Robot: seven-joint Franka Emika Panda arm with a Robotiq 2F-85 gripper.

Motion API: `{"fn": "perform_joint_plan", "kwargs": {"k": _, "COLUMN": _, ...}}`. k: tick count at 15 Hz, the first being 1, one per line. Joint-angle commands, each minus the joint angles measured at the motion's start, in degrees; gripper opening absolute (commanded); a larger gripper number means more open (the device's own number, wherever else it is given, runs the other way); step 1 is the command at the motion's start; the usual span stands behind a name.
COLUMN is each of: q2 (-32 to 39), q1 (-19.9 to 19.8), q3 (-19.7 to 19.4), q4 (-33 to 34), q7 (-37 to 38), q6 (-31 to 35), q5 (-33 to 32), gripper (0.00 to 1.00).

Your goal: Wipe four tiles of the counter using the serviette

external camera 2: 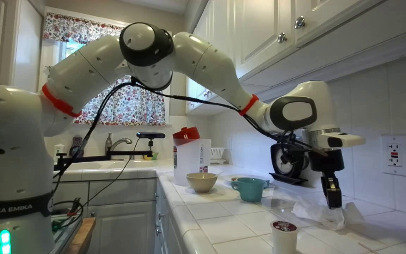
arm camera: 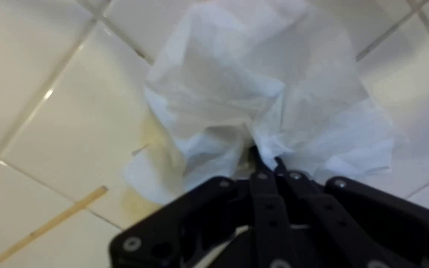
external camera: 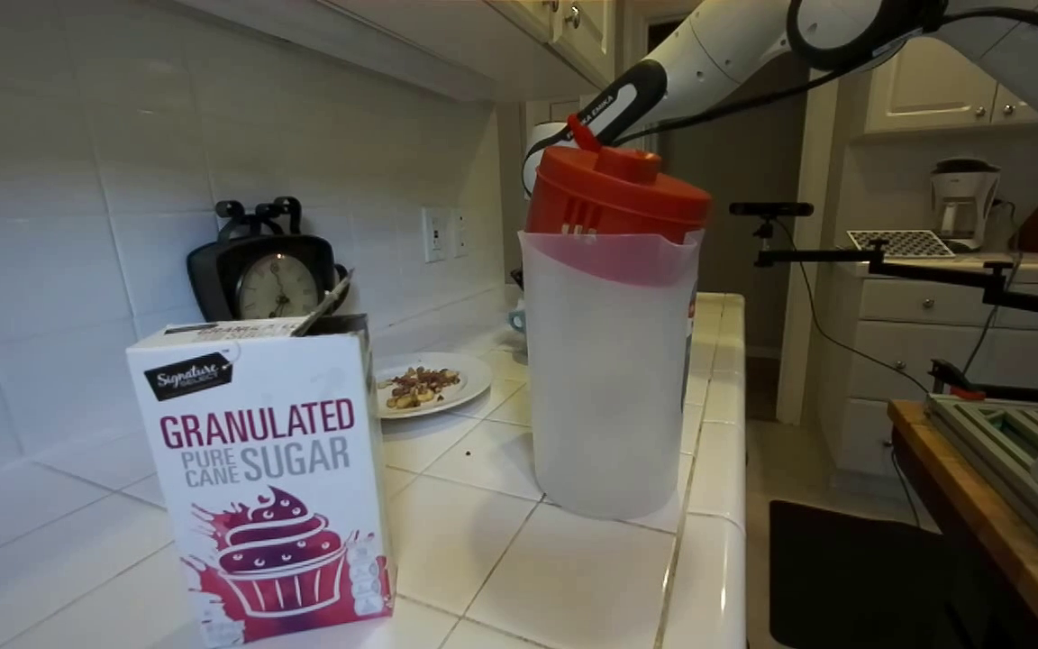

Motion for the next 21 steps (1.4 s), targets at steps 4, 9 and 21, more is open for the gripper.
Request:
{"fn": "perform_joint_plan", "kwargs": {"k": 4, "q2": -0.2, "q1": 4.9, "q3": 3.0, "q4": -0.1, "q7": -0.5, "q6": 1.2, "q5": -0.4, "gripper": 0.00}}
{"fn": "perform_joint_plan", "kwargs": {"k": 9, "q2": -0.3, "q1": 8.4, "q3": 4.2, "q4": -0.1, "q7": -1.3, "q6": 1.9, "q5": -0.6, "gripper": 0.00}}
{"fn": "perform_joint_plan", "kwargs": {"k": 21, "q2": 1.0, "q1": 0.4, "q3": 1.5, "q4": 1.9, "q7": 1.0, "q6": 0.0, "q5": 1.6, "gripper": 0.00}}
